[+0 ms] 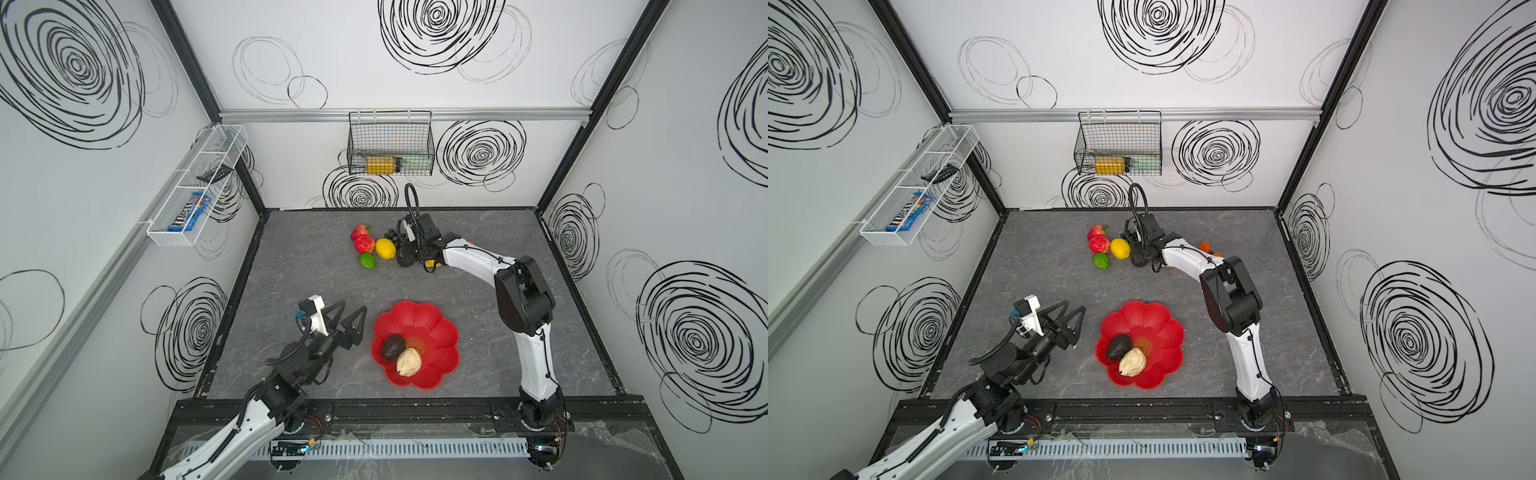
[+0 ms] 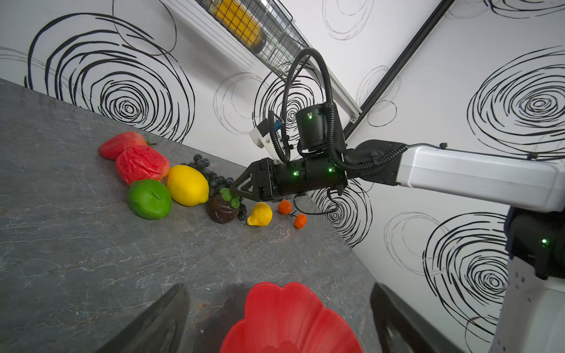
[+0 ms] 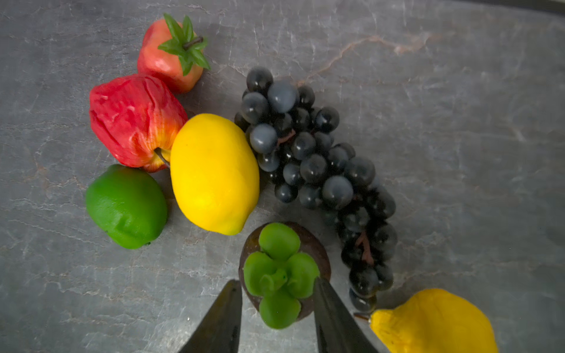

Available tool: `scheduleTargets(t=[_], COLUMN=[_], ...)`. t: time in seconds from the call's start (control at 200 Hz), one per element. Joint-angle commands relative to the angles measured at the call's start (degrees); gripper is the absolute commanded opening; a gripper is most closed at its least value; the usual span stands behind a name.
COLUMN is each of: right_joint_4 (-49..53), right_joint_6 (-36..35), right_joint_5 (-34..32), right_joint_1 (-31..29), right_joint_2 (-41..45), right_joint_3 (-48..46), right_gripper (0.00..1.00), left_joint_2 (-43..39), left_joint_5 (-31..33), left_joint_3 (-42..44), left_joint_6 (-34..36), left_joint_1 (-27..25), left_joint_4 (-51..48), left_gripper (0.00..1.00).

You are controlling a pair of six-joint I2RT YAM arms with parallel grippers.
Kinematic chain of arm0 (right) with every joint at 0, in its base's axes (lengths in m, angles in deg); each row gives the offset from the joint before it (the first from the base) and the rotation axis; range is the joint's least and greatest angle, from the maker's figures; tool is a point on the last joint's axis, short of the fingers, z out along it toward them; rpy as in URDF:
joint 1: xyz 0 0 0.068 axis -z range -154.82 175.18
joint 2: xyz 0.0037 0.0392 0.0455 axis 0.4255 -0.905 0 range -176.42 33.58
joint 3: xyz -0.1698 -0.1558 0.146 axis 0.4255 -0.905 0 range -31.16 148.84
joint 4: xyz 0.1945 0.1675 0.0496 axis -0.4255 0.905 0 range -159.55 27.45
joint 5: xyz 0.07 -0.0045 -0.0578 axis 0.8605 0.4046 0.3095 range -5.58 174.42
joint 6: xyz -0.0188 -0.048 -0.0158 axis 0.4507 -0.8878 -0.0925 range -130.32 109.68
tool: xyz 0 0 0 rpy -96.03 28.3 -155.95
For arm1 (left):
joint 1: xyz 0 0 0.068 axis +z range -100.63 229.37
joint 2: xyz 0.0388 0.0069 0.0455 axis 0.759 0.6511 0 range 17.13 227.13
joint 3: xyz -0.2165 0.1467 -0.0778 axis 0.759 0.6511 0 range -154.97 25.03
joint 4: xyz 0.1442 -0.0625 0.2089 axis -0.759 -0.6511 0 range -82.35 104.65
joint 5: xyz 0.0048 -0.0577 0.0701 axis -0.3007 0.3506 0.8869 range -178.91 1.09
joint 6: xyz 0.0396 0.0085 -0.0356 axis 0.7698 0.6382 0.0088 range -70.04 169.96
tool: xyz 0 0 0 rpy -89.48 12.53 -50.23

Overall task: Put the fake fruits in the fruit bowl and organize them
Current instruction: 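Lower the right gripper onto the mangosteen and close on it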

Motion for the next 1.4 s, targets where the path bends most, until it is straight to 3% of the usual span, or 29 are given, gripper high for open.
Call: scheduleTargets(t=[0.0,0.26,1.396], right_joint_4=[3.5,7.3,8.3], right_joint_6=[-2.6,-2.4,-3.0], right_joint_5=[-3.0,-4.9,-9.3], right_joint_1=[-0.9,-1.6,-3.8], right_joint_2=[-2.3,-5.5,-2.2], right_joint_3=[3.5,8.2,6.4], right_gripper=[0.36,0.32,0.12], left_joint_2=[0.1,-0.7,-0.2], left_joint_5=[-1.7,-2.3,-3.3], left_joint_3=[5.5,5.8,6.0], left_joint_6=[-1.4,-1.8,-2.2], left_joint_1=[0.8,1.5,2.2], left_joint_4=[4.3,4.1,4.8], left_gripper=[0.96,0.96,0.96])
